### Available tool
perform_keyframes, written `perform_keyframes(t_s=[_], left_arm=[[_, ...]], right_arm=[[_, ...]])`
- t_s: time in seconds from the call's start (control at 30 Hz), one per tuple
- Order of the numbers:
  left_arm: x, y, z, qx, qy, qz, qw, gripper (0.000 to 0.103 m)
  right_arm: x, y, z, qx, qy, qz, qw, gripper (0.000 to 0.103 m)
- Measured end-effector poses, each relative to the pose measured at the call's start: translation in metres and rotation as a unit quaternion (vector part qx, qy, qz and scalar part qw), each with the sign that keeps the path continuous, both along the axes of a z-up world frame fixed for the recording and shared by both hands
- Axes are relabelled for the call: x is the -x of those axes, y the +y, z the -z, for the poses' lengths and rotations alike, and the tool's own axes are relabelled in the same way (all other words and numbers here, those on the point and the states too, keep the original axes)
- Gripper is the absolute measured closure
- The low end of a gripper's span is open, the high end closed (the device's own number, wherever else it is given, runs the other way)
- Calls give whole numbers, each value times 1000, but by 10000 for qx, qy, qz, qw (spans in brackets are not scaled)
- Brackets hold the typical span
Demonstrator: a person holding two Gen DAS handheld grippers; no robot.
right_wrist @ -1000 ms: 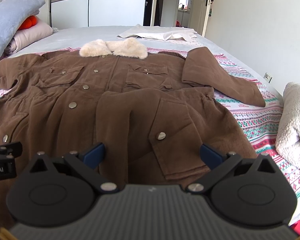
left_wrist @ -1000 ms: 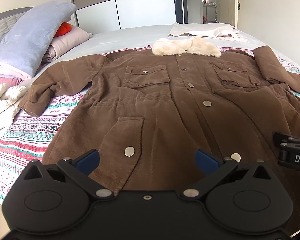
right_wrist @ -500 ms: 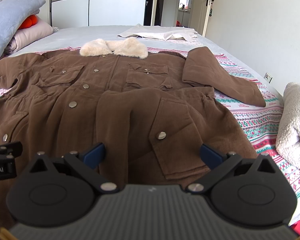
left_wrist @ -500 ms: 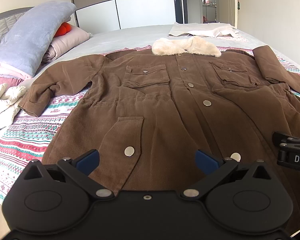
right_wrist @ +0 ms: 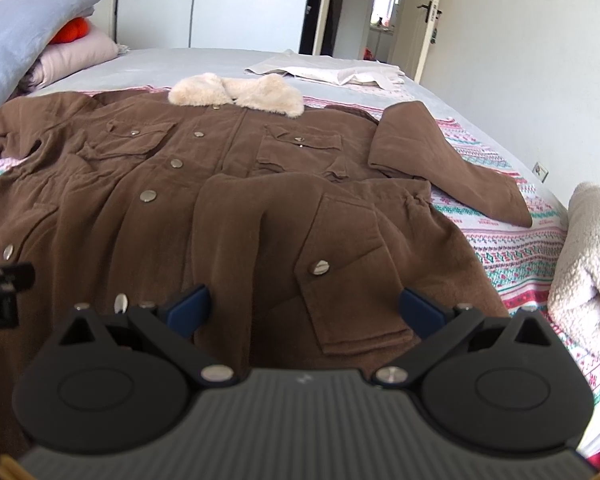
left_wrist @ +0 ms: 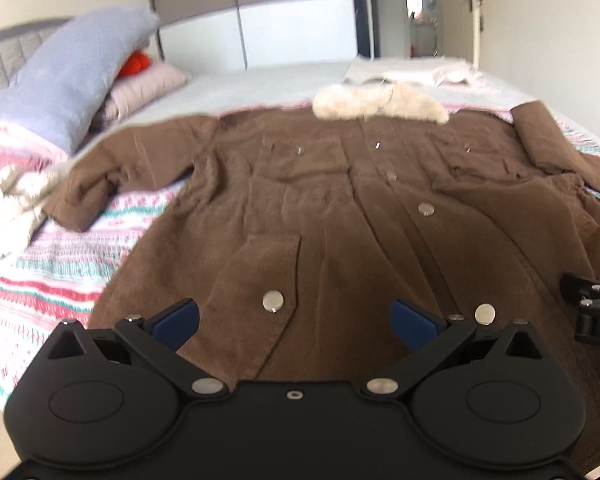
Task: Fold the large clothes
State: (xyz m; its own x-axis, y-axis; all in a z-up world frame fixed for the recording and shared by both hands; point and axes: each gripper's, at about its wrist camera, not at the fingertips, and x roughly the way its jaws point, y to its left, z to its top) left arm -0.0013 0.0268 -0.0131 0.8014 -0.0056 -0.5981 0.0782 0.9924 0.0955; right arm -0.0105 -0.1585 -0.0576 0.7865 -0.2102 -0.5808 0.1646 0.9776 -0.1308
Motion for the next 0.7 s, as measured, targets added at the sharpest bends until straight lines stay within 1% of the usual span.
perform_keyframes(t_s=[0.13,0.2,0.27,0.33,0.4,0.43,0.47,0.5,0.6,0.67,0.7], left_arm=[[8,15,-7,140,-301,420,9986,0],[11,29,-13,310,-399,446,9977,0],[12,46,-18,444,-350,377,9977,0],[13,66,-21,521,-178,363,9978,0],[13,87,-22,502,77,384,9980,0],[14,99,-21,586,139,360,9975,0],[16,112,-21,747,186,325,9965,0],[15,129,-19,1006,321,291,9940,0],[15,163,-12,1655,749,183,9832,0],[15,180,-6,1872,986,130,9773,0],[16,185,-1,1960,1108,152,9742,0]], right_arm=[[10,-11,-1,-144,-51,-257,9996,0],[16,-20,-1,-328,18,-419,9986,0],[26,-33,-5,-522,56,-445,9976,0],[39,-48,-9,-729,2,-418,9965,0],[51,-66,-12,-930,23,-409,9948,0],[57,-76,-12,-1020,50,-419,9939,0],[62,-84,-12,-1090,66,-418,9931,0],[66,-93,-12,-1139,109,-391,9927,0],[75,-115,-6,-1231,425,-230,9912,0],[83,-129,0,-1539,617,-263,9858,0],[87,-137,4,-1787,663,-319,9812,0]])
